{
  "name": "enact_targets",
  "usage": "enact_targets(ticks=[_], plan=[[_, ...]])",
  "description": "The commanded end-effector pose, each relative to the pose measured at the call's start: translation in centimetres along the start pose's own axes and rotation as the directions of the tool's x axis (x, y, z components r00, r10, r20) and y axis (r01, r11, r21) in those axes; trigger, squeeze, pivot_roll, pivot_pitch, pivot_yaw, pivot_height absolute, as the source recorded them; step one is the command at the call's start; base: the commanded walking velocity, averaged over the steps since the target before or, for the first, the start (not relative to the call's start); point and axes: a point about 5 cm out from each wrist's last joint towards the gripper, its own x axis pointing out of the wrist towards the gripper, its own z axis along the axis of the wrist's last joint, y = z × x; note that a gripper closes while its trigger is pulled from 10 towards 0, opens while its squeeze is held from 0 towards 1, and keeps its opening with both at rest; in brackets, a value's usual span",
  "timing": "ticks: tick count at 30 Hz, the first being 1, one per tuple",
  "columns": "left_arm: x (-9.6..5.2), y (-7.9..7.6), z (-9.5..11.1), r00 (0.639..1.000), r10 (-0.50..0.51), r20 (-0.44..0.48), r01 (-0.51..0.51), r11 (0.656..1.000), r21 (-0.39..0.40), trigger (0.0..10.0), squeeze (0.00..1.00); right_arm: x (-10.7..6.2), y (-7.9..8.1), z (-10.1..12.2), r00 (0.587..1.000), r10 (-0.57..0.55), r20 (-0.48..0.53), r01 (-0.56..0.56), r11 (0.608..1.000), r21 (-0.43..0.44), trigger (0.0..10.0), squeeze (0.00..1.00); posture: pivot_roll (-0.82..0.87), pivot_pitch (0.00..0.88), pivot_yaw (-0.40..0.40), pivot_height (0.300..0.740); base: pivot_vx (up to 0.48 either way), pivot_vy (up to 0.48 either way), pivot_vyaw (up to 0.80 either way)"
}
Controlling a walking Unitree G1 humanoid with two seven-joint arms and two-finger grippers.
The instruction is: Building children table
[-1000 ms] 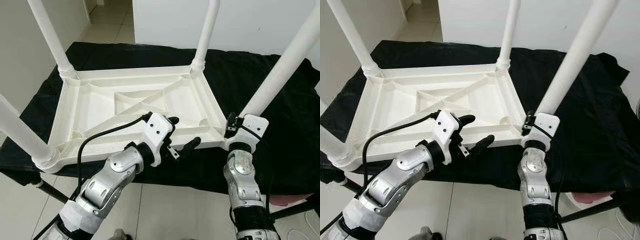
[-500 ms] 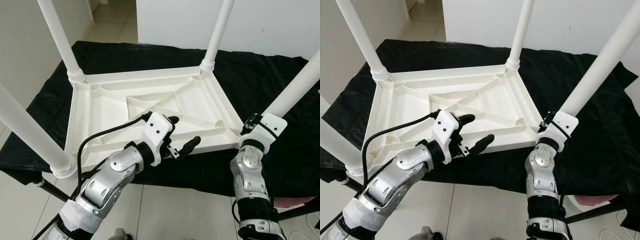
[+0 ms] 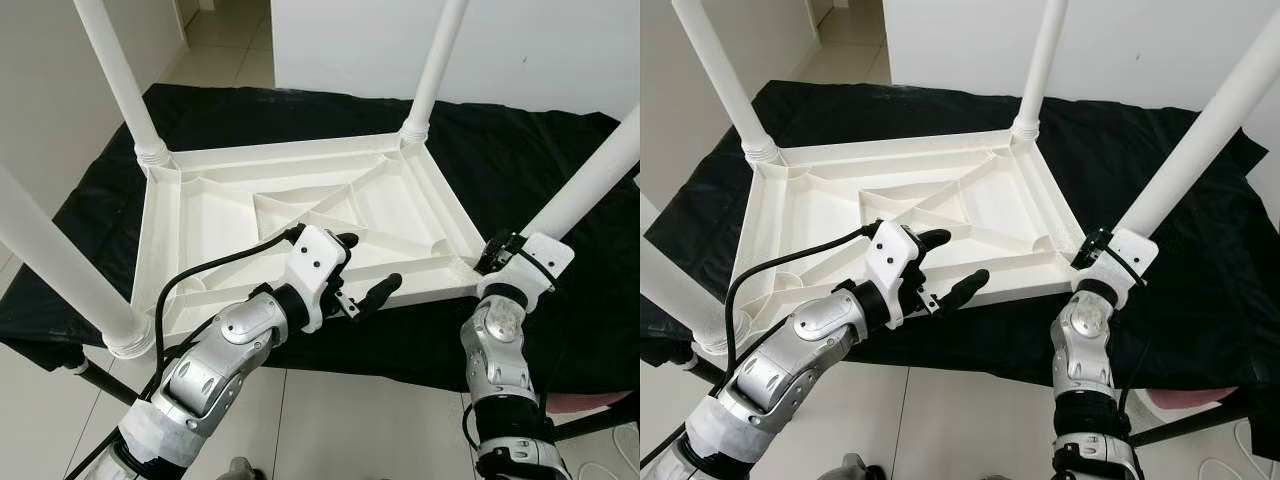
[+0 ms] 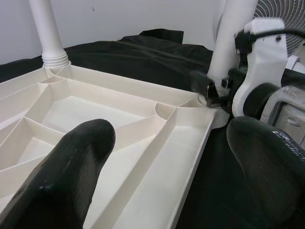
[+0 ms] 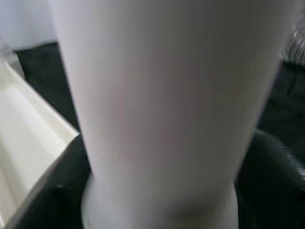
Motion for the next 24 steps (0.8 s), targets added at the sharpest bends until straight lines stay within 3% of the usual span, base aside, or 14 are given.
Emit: enact_targets(ticks=[1, 6, 7, 8, 9, 21, 22, 23, 24], plan=[[0.0, -0.8, -0.1, 0.994, -0.108, -0.012, 0.108, 0.994, 0.007, 10.0, 0.00, -0.2, -0.9, -1.2, 0.999, -0.020, -0.050, 0.018, 1.000, -0.023, 10.0, 1.00, -0.08, 0.060, 0.043, 0.740, 0.000, 0.000, 0.00], [0.1, -1.0, -0.1, 0.993, -0.115, -0.013, 0.115, 0.993, 0.004, 10.0, 0.00, 0.2, -0.9, -0.6, 1.000, 0.025, -0.005, -0.025, 0.998, -0.055, 10.0, 1.00, -0.09, 0.057, 0.043, 0.740, 0.000, 0.000, 0.00], [0.1, -1.1, -0.2, 0.993, -0.116, -0.014, 0.116, 0.993, 0.003, 10.0, 0.00, 0.3, -0.9, -0.5, 0.999, 0.048, 0.000, -0.048, 0.997, -0.060, 10.0, 0.82, -0.09, 0.058, 0.043, 0.740, 0.000, 0.000, 0.00], [0.1, -1.1, -0.2, 0.993, -0.116, -0.014, 0.116, 0.993, 0.003, 10.0, 0.00, 0.3, -0.9, -0.5, 0.999, 0.048, 0.000, -0.048, 0.997, -0.060, 10.0, 0.82, -0.09, 0.058, 0.043, 0.740, 0.000, 0.000, 0.00], [0.1, -1.2, -0.2, 0.993, -0.118, -0.015, 0.118, 0.993, 0.003, 10.0, 0.00, 0.5, -0.8, -0.3, 0.997, 0.079, 0.008, -0.079, 0.995, -0.063, 10.0, 0.00, -0.09, 0.058, 0.043, 0.740, 0.000, 0.000, 0.00], [0.4, -1.8, -0.5, 0.990, -0.134, -0.032, 0.135, 0.991, 0.016, 10.0, 0.00, 1.7, -0.7, 2.2, 0.944, 0.315, 0.097, -0.302, 0.945, -0.127, 10.0, 0.00, -0.11, 0.081, 0.040, 0.740, 0.000, 0.000, 0.00], [0.4, -1.8, -0.5, 0.991, -0.134, -0.031, 0.134, 0.991, 0.015, 10.0, 0.00, 1.9, -0.7, 2.5, 0.935, 0.338, 0.104, -0.325, 0.937, -0.125, 7.8, 0.00, -0.11, 0.081, 0.040, 0.740, 0.000, 0.000, 0.00], [0.5, -1.8, -0.5, 0.991, -0.133, -0.030, 0.133, 0.991, 0.015, 10.0, 0.00, 2.0, -0.7, 2.9, 0.928, 0.355, 0.116, -0.341, 0.932, -0.126, 3.2, 0.00, -0.11, 0.081, 0.040, 0.740, 0.000, 0.000, 0.00], [0.5, -1.8, -0.5, 0.991, -0.133, -0.030, 0.133, 0.991, 0.015, 10.0, 0.00, 2.0, -0.7, 2.9, 0.928, 0.355, 0.116, -0.341, 0.932, -0.126, 3.2, 0.00, -0.11, 0.081, 0.040, 0.740, 0.000, 0.000, 0.00]])
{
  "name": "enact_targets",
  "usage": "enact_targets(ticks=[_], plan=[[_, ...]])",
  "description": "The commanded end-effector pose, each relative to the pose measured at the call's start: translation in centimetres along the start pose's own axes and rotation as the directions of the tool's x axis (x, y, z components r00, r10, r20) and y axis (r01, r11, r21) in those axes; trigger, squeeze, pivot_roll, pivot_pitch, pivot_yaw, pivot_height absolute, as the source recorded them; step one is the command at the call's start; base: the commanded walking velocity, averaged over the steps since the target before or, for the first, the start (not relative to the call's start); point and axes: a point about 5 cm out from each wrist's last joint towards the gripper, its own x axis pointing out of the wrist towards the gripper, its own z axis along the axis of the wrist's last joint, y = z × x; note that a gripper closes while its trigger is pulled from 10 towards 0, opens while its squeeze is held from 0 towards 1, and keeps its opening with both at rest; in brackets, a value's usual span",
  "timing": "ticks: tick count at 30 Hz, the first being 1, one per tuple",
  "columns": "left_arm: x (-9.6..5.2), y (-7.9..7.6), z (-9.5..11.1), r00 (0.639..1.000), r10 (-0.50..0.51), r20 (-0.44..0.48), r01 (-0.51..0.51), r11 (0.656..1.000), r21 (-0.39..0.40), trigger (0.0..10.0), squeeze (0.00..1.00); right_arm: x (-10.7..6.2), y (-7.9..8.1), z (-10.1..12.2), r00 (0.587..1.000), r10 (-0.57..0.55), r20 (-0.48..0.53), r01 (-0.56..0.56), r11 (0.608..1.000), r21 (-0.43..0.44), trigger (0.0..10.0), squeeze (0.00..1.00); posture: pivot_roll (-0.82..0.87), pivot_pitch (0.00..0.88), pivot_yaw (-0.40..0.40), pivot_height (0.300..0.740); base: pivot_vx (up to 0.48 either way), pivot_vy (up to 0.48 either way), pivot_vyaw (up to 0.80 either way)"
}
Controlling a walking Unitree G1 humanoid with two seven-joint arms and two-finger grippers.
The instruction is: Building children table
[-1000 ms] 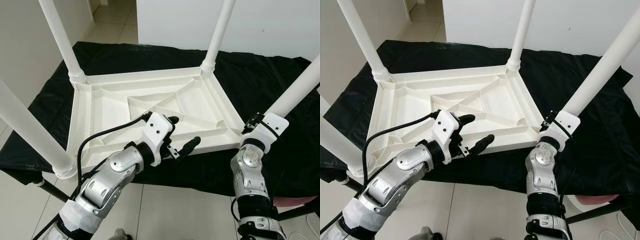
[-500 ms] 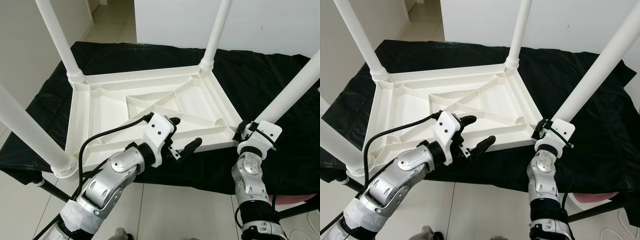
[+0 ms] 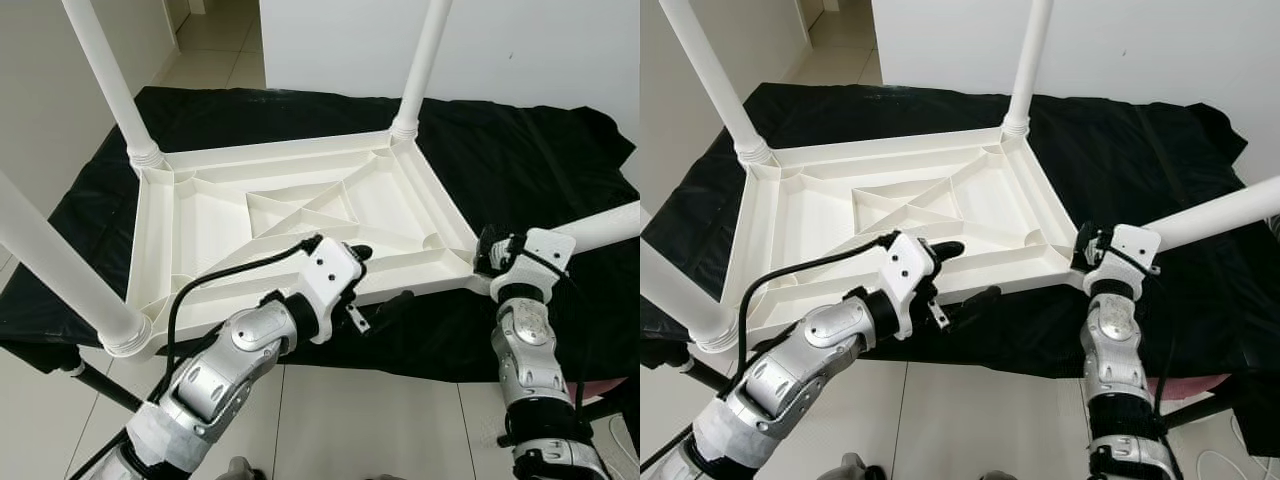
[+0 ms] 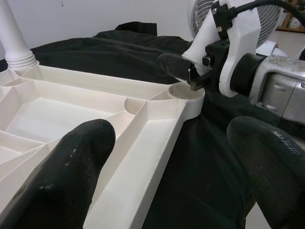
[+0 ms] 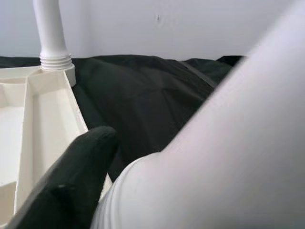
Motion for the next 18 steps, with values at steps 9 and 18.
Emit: enact_targets(ticks=[9, 18], plan=[[0.18, -0.56, -0.01, 0.996, -0.085, 0.000, 0.085, 0.996, 0.002, 10.0, 0.00, 1.14, -0.17, 1.41, 0.994, 0.100, 0.039, -0.100, 0.995, -0.002, 0.0, 0.00, -0.11, 0.089, 0.039, 0.740, 0.000, 0.000, 0.00], [0.31, -0.36, 0.25, 0.997, -0.079, 0.005, 0.079, 0.997, 0.017, 10.0, 0.00, 1.55, 0.58, 1.30, 0.967, 0.255, -0.014, -0.255, 0.966, -0.033, 10.0, 0.00, -0.11, 0.089, 0.039, 0.740, 0.000, 0.000, 0.00]])
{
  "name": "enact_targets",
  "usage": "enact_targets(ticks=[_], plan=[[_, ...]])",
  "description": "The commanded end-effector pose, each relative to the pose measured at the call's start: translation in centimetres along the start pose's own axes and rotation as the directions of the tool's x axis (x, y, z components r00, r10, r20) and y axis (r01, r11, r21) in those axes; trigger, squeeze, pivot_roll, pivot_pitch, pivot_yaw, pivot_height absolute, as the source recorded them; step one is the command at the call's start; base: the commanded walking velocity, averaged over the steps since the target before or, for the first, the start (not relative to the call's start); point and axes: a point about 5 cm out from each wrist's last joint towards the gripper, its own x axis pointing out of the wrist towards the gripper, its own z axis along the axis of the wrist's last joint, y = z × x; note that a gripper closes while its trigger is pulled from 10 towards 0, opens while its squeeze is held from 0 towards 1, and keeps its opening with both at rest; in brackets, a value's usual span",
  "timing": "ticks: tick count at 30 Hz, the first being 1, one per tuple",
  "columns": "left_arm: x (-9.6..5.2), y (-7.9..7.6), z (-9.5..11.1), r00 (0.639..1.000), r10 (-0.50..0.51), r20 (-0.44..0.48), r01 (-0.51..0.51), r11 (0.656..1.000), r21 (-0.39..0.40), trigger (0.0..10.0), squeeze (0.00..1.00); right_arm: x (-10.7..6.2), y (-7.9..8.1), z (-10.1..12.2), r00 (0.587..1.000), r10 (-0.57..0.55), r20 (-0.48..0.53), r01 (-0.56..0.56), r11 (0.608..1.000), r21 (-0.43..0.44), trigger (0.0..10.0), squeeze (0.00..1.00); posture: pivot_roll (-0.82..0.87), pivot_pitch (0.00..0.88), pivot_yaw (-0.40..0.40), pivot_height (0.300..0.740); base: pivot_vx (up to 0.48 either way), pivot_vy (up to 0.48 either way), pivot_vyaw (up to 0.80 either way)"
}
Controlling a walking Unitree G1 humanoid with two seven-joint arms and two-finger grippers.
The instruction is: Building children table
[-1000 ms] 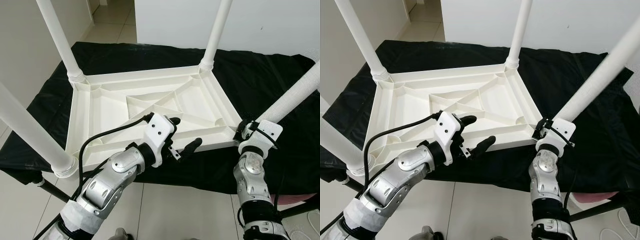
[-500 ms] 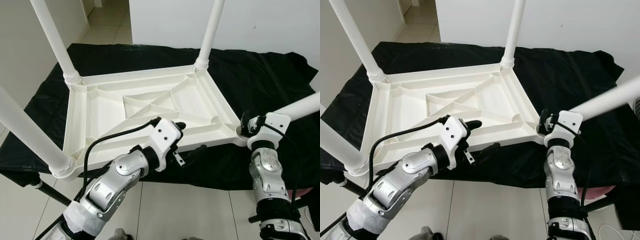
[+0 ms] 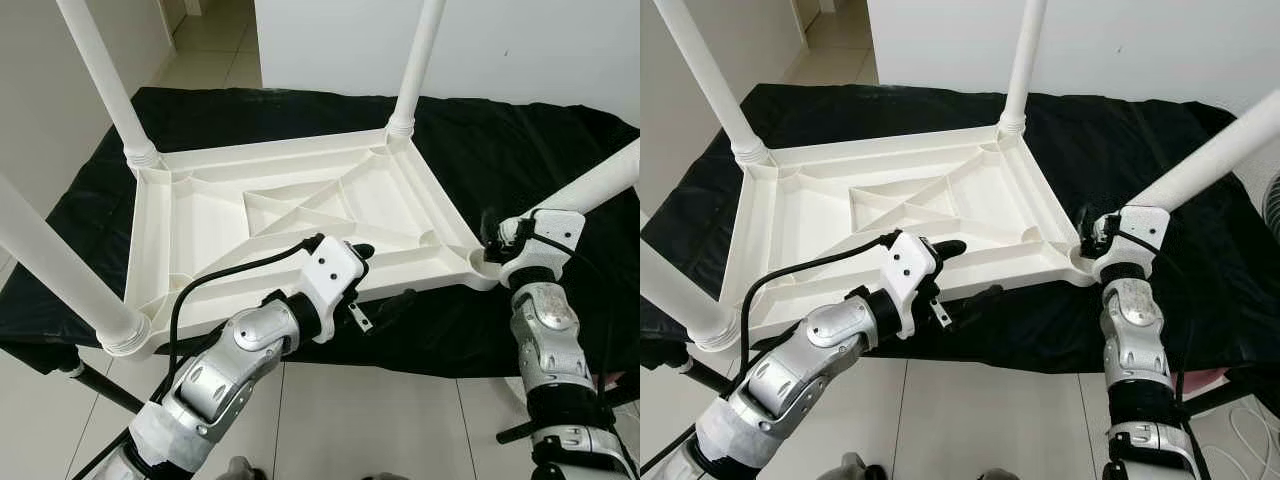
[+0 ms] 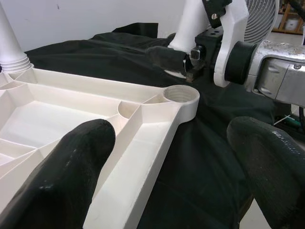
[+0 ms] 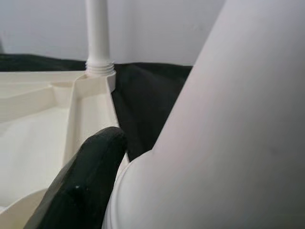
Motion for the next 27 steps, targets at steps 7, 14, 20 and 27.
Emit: enact_targets(ticks=[7, 14, 20, 27], plan=[[0.8, 0.7, 1.6, 0.997, -0.047, 0.065, 0.048, 0.999, -0.019, 10.0, 1.00, 0.8, 0.7, 0.0, 0.990, 0.121, -0.074, -0.127, 0.989, -0.074, 10.0, 0.00, -0.10, 0.084, 0.036, 0.740, 0.000, 0.000, 0.00], [1.6, 1.7, 3.6, 0.994, -0.021, 0.105, 0.020, 1.000, 0.013, 10.0, 0.79, 1.3, 2.5, 1.0, 0.955, 0.279, -0.095, -0.290, 0.949, -0.127, 10.0, 0.00, -0.10, 0.079, 0.034, 0.740, 0.000, 0.000, 0.00], [2.5, 3.2, 4.5, 0.993, 0.077, 0.085, -0.081, 0.996, 0.041, 10.0, 0.00, 1.2, 4.1, 1.5, 0.903, 0.416, -0.110, -0.429, 0.889, -0.159, 10.0, 0.00, -0.10, 0.067, 0.029, 0.740, 0.000, 0.000, 0.00], [3.5, 4.5, 5.7, 0.986, 0.163, 0.037, -0.161, 0.986, -0.042, 10.0, 0.00, 1.1, 5.7, 2.0, 0.841, 0.528, -0.121, -0.541, 0.821, -0.179, 10.0, 0.00, -0.09, 0.060, 0.021, 0.740, 0.000, 0.000, 0.00]])
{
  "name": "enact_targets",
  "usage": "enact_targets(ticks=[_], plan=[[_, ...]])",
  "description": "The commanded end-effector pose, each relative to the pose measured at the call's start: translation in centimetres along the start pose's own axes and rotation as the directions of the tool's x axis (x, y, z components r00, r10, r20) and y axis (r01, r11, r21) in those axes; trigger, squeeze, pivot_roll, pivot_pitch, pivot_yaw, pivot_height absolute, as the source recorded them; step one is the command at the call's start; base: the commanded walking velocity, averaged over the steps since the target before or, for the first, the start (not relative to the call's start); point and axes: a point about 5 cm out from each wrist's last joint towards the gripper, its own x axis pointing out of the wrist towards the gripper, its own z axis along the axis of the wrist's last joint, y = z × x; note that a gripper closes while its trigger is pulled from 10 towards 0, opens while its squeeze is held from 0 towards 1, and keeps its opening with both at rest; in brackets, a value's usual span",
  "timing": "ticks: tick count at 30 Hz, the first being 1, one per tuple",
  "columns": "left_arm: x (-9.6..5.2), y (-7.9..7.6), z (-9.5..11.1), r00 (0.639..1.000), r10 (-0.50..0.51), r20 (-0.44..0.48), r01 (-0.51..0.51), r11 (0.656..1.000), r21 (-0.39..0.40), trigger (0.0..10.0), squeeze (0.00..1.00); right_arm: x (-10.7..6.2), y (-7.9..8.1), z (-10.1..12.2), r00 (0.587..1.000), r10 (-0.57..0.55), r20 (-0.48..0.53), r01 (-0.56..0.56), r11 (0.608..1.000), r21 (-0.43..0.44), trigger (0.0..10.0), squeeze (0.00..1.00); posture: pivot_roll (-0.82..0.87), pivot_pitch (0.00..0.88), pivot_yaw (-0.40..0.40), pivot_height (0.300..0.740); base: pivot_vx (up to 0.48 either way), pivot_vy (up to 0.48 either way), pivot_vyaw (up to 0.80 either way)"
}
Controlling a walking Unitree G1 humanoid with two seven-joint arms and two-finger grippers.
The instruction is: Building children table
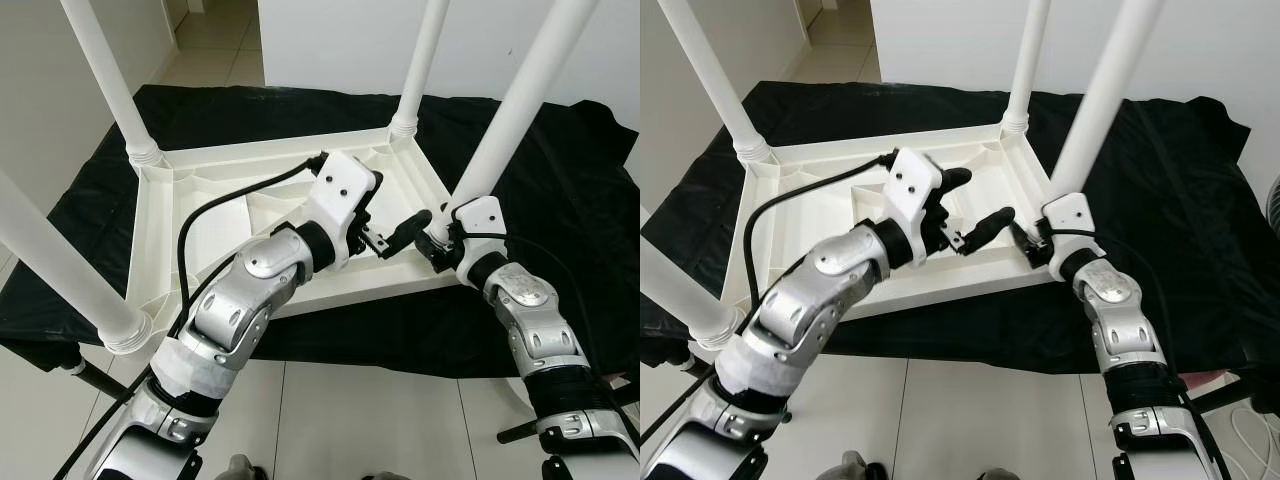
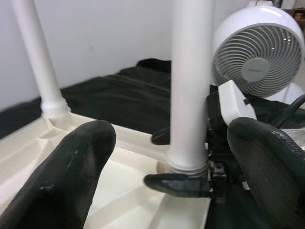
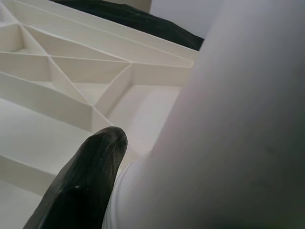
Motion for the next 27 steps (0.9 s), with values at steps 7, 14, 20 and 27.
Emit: enact_targets(ticks=[7, 14, 20, 27], plan=[[0.7, 0.8, 1.3, 0.994, 0.105, -0.003, -0.105, 0.991, -0.088, 10.0, 0.00, 0.5, 0.2, 0.9, 0.998, 0.066, 0.007, -0.065, 0.997, -0.039, 10.0, 0.00, -0.09, 0.038, 0.017, 0.740, 0.000, 0.000, 0.00], [1.7, 0.4, 3.4, 0.997, 0.041, 0.066, -0.030, 0.987, -0.159, 10.0, 0.00, 0.9, 0.8, 1.0, 0.989, 0.145, -0.006, -0.145, 0.988, -0.058, 10.0, 0.00, -0.08, 0.031, 0.016, 0.740, 0.000, 0.000, 0.00], [2.4, 0.2, 4.3, 0.996, 0.016, 0.082, -0.002, 0.986, -0.165, 10.0, 0.00, 1.0, 1.4, 1.0, 0.979, 0.205, -0.014, -0.206, 0.976, -0.069, 10.0, 0.00, -0.08, 0.032, 0.013, 0.740, 0.000, 0.000, 0.00], [3.2, 0.4, 4.7, 0.998, 0.016, 0.061, -0.007, 0.988, -0.153, 10.0, 0.00, 1.1, 1.5, 1.0, 0.974, 0.224, -0.026, -0.225, 0.971, -0.084, 10.0, 0.00, -0.08, 0.047, 0.019, 0.740, 0.000, 0.000, 0.00]])
